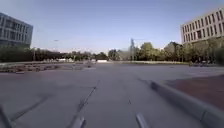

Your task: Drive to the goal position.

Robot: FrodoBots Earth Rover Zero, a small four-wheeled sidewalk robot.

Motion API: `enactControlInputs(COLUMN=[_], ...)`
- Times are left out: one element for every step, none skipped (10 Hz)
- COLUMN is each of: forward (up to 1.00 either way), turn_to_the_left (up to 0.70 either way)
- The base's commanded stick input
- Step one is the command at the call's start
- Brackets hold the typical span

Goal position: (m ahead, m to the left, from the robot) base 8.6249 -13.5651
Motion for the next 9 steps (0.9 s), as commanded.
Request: enactControlInputs(forward=[0.60, 0.60, 0.60, 0.60, 0.60, 0.60, 0.60, 0.60, 0.60], turn_to_the_left=[-0.01, 0.00, 0.00, -0.02, -0.05, -0.13, -0.14, -0.14, -0.14])
